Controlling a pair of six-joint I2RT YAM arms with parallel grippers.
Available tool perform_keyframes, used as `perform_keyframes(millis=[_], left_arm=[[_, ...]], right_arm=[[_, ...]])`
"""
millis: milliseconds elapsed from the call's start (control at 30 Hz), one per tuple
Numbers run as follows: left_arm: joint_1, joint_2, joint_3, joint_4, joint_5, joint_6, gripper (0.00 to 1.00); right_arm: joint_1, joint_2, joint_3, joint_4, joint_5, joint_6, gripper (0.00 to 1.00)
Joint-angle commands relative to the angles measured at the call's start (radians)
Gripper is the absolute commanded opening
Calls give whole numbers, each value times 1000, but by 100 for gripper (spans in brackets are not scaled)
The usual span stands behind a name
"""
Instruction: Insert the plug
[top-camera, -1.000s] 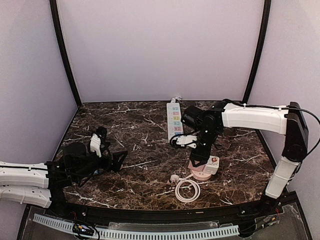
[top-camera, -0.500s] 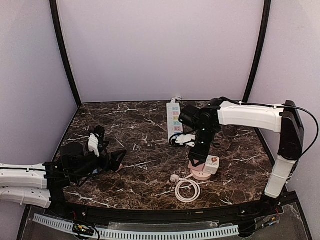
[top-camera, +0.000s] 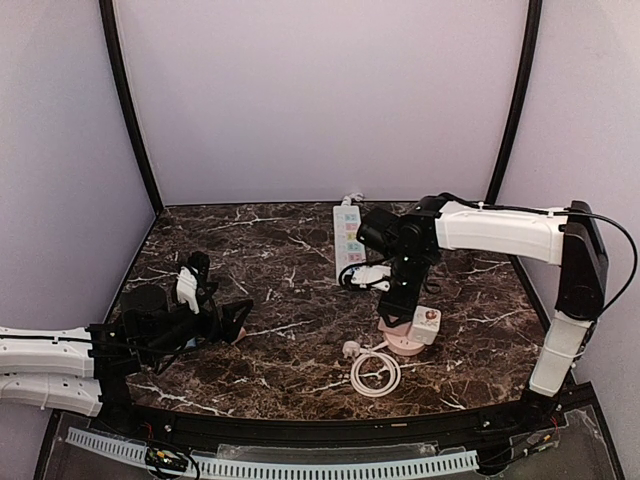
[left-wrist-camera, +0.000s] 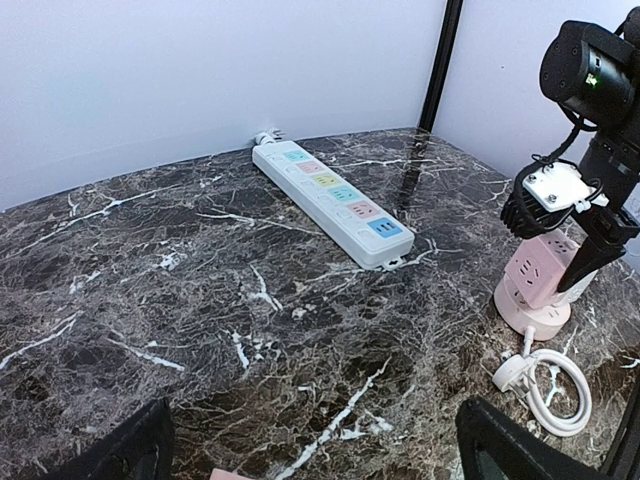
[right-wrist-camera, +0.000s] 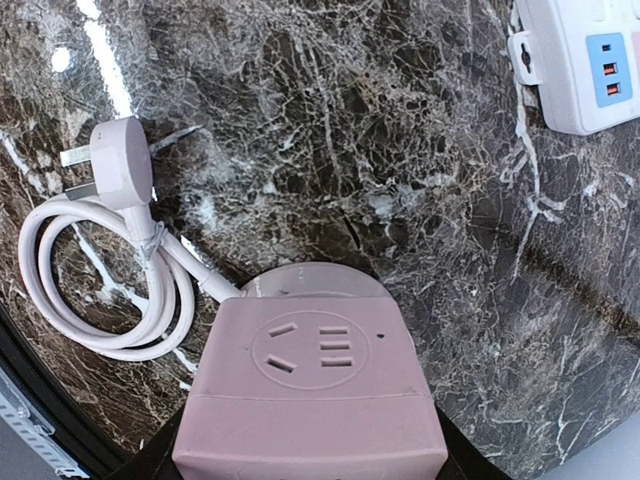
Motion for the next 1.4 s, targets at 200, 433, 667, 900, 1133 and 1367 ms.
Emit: perform_keyframes(millis=[200, 433, 667, 900, 1133, 1367], left_arm=[[1, -5, -23, 2, 3, 11, 99], [1, -9, -23, 0, 5, 11, 99], [1, -13, -24, -2, 4, 13, 99], [1, -19, -24, -5, 4, 12, 99], [1, -19, -24, -6, 2, 13, 99], [1, -18, -24, -6, 2, 13, 99]], right_arm=[[-5, -26, 25, 11, 17, -5, 0], [-6, -24, -6, 17, 36, -10, 0], [-8, -9, -13, 16, 33, -12, 0], [-10, 7, -15, 17, 26, -13, 0], [-10, -3, -4, 14, -40, -11, 0], [-11, -18, -16, 9, -51, 2, 0]])
